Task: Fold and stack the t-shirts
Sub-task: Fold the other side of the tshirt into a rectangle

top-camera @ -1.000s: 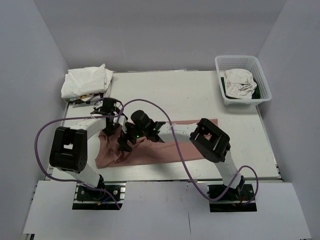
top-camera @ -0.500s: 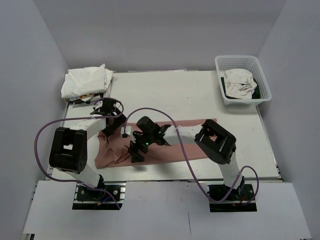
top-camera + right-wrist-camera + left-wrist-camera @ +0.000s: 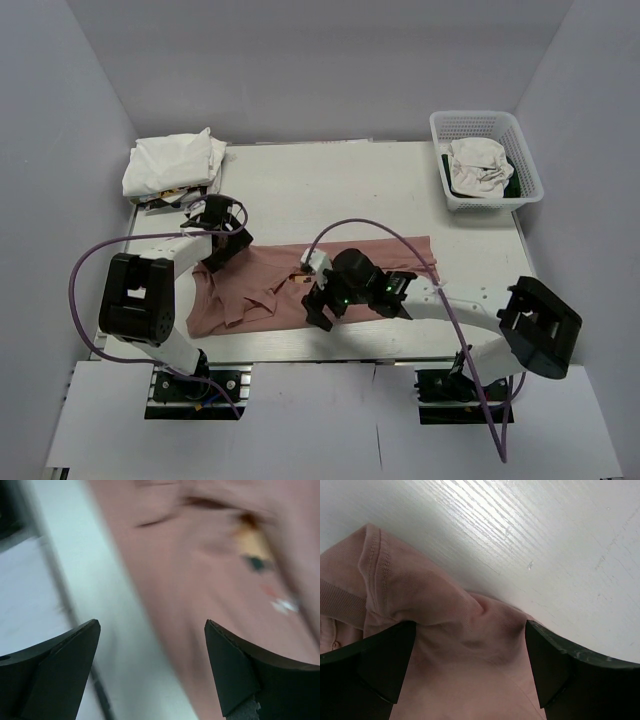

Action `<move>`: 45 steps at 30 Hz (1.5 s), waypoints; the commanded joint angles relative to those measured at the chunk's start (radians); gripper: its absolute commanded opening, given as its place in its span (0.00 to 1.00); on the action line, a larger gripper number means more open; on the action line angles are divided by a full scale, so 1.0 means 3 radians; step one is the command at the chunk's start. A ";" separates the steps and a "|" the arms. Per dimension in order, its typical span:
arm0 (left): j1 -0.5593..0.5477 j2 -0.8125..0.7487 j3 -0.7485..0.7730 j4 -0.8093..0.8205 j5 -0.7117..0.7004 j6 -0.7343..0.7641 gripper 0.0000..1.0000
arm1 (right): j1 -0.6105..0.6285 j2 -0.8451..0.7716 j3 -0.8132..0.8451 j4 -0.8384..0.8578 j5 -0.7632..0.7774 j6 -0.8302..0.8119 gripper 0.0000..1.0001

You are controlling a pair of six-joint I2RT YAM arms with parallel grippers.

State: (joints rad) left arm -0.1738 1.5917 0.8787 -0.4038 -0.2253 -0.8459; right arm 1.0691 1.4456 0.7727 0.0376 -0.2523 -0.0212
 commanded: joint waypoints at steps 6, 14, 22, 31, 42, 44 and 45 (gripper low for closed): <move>-0.0075 -0.0146 0.0415 -0.0560 0.0254 0.0156 1.00 | -0.0602 0.0003 0.0073 -0.0002 0.2251 0.1424 0.90; -0.0315 -0.0617 -0.0167 -0.0147 0.1077 0.0314 1.00 | -0.1318 -0.0114 -0.0060 -0.0595 0.2431 0.2156 0.90; -0.0744 -0.0969 -0.0526 -0.0254 0.1385 0.0273 1.00 | -0.1682 -0.0150 -0.0024 -0.0611 0.2151 0.2136 0.90; -0.1092 -0.1001 -0.0490 -0.0331 0.1549 0.0528 1.00 | -0.1856 -0.0160 -0.0080 -0.0631 0.2048 0.2121 0.90; -0.1538 -0.0448 -0.0081 -0.0734 0.0967 0.0529 1.00 | -0.1979 -0.0283 -0.0147 -0.0667 0.2094 0.2060 0.90; -0.1619 -0.0565 0.0036 -0.0918 0.0656 0.0463 1.00 | -0.1994 -0.0283 -0.0147 -0.0678 0.2186 0.2049 0.90; -0.1619 -0.0566 0.0082 -0.0995 0.0547 0.0432 1.00 | -0.1999 -0.0278 -0.0132 -0.0677 0.2201 0.2044 0.90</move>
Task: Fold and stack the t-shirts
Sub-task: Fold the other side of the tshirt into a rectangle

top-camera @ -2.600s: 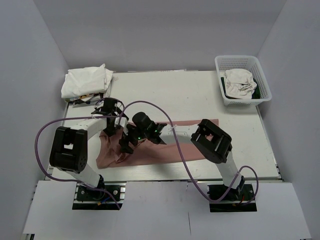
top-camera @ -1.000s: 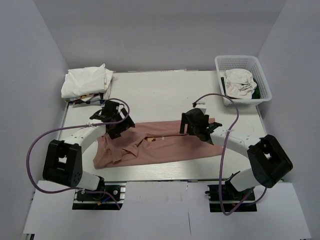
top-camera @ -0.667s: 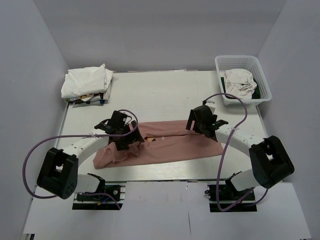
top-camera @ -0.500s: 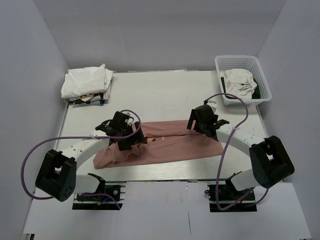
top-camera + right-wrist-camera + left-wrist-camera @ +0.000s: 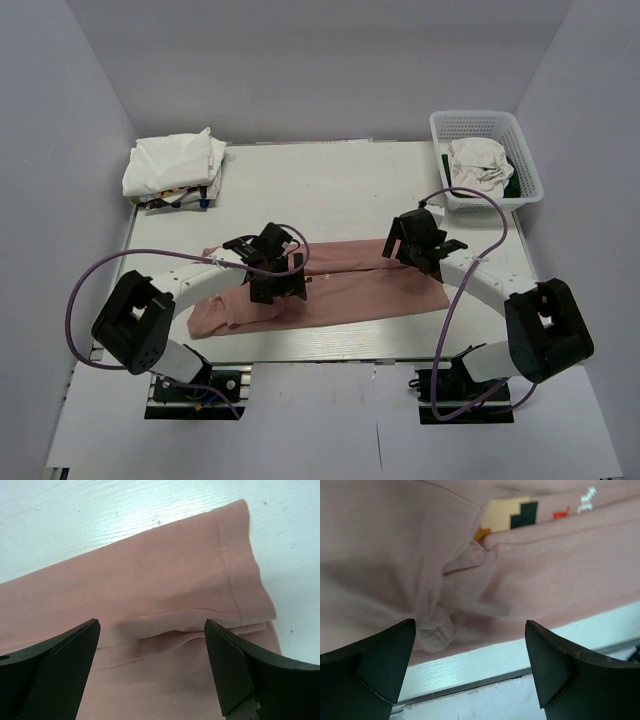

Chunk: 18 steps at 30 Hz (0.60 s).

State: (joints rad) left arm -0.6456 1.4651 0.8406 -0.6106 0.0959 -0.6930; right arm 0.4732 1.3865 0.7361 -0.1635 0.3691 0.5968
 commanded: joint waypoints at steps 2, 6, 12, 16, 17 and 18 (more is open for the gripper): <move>-0.0047 -0.0225 0.0352 -0.0530 -0.0830 -0.0144 1.00 | -0.0028 -0.0025 0.0047 0.0018 0.0176 -0.0036 0.90; 0.0055 -0.0338 0.0522 -0.0879 -0.1439 -0.0496 1.00 | -0.0084 0.0149 0.0220 0.0090 0.0191 -0.0143 0.90; 0.0219 -0.0032 0.0680 -0.0961 -0.1532 -0.0671 1.00 | -0.0120 0.0609 0.0451 0.0161 0.0105 -0.0144 0.90; 0.0372 0.0321 0.0563 -0.0885 -0.1399 -0.0778 1.00 | -0.0161 0.0803 0.0466 0.0207 -0.0120 -0.0139 0.90; 0.0454 0.0377 0.0563 -0.0814 -0.1399 -0.0779 1.00 | -0.0161 0.0849 0.0466 0.0238 -0.0186 -0.0108 0.90; 0.0505 0.0439 0.0527 -0.0691 -0.1353 -0.0779 1.00 | -0.0161 0.0885 0.0405 0.0258 -0.0268 -0.0072 0.90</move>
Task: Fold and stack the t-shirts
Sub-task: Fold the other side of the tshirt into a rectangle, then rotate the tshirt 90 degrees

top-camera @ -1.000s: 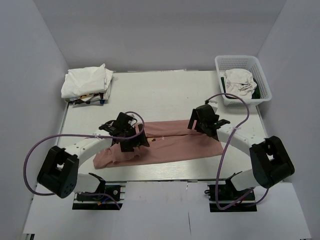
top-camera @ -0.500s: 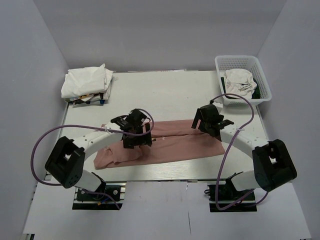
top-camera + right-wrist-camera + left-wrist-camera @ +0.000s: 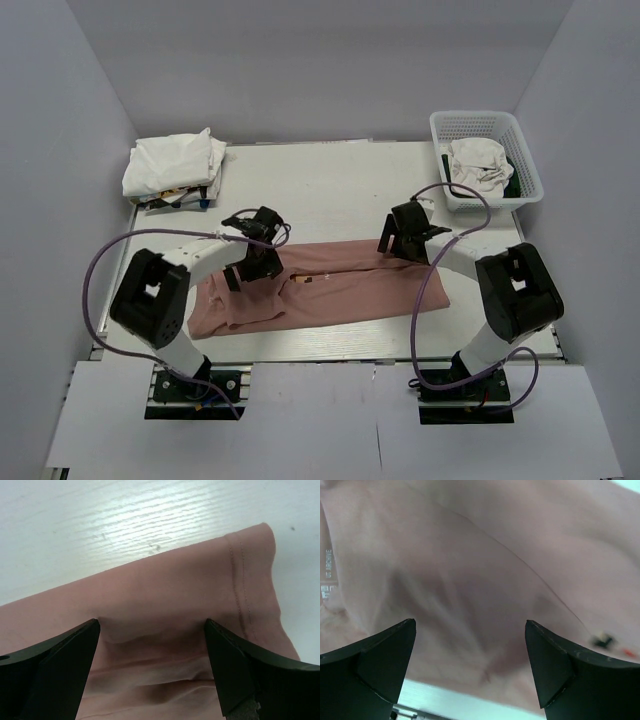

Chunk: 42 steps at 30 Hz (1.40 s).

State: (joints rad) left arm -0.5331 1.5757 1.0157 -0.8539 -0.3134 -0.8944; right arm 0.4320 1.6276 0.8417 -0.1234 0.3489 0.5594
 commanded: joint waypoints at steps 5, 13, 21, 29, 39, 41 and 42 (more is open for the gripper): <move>0.0320 0.0872 0.0373 0.0315 0.0042 0.0000 1.00 | 0.0002 0.0021 -0.0208 0.0064 -0.0335 0.0405 0.90; 0.0427 0.1990 0.1639 0.0505 0.0134 0.0424 1.00 | 0.0399 -0.0725 -0.1036 0.0125 -0.0686 0.0478 0.90; 0.0427 0.3868 0.4834 0.0692 0.1089 0.1211 1.00 | 0.1401 -0.0711 -0.0786 -0.0197 -0.1126 -0.0165 0.90; 0.0315 0.3982 0.4489 0.2262 0.1735 0.1319 1.00 | 0.2133 -0.0552 -0.0694 -0.0192 -0.1822 -0.0795 0.90; 0.0315 0.3840 0.4509 0.2765 0.1740 0.1319 1.00 | 0.2385 -0.0485 -0.0311 -0.0473 -0.0944 -0.0893 0.90; 0.0315 0.3661 0.4509 0.2765 0.1663 0.1355 1.00 | 0.2471 -0.0526 -0.0275 -0.0468 -0.0831 -0.0934 0.90; 0.0315 0.3594 0.4509 0.2765 0.1663 0.1391 1.00 | 0.2482 -0.0557 -0.0249 -0.0468 -0.0694 -0.0939 0.90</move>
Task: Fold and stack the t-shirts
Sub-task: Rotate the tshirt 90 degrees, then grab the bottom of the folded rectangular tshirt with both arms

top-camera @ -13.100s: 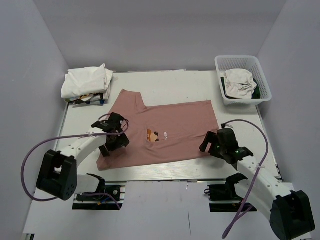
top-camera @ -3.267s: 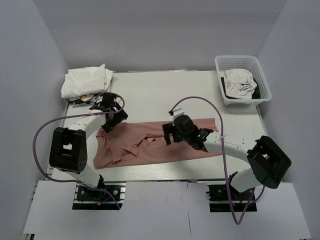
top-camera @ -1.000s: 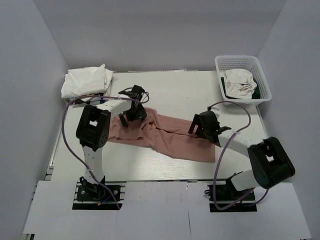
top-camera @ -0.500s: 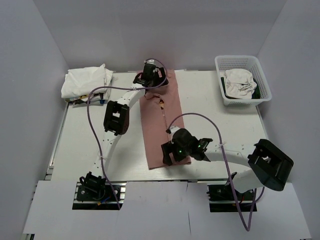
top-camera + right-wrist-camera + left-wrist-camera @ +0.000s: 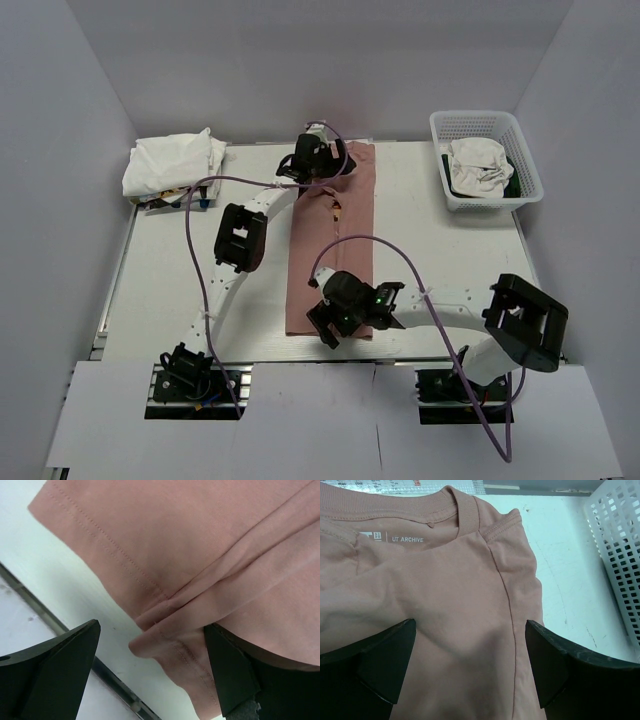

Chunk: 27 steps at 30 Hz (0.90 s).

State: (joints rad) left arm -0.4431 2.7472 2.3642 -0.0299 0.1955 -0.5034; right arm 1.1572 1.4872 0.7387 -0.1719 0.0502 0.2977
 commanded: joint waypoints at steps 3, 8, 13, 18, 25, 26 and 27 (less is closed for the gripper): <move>0.0015 -0.0638 0.0014 -0.0017 -0.0104 0.0078 1.00 | 0.0075 -0.0375 0.0171 -0.0286 0.0512 -0.0118 0.90; 0.0050 -0.1282 -0.0077 -0.0149 0.0243 0.0047 1.00 | 0.0054 -0.1089 0.0008 0.0132 0.0544 -0.0164 0.90; 0.0020 -0.2602 -0.1281 -0.0775 0.0437 0.0016 1.00 | 0.0024 -0.1434 -0.0182 0.0062 0.0931 0.0324 0.90; -0.0011 -0.3914 -0.3675 -0.0227 0.0295 -0.0365 1.00 | -0.0109 -0.1695 -0.0478 -0.0250 0.1285 0.0862 0.90; -0.0195 -0.4794 -0.4857 -0.1264 0.0238 -0.0552 1.00 | -0.0329 -0.1853 -0.0733 -0.0527 0.1066 0.1094 0.90; -0.0256 -0.4887 -0.4970 -0.1341 0.0289 -0.0552 1.00 | -0.0365 -0.1874 -0.0770 -0.0501 0.0959 0.1084 0.90; -0.0256 -0.4974 -0.5093 -0.1433 0.0289 -0.0552 1.00 | -0.0390 -0.1874 -0.0841 -0.0471 0.0846 0.1063 0.90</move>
State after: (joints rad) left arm -0.4984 1.3609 0.8898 -0.2886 0.2737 -0.6464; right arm 1.0557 0.9512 0.5182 -0.3157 0.3614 0.5869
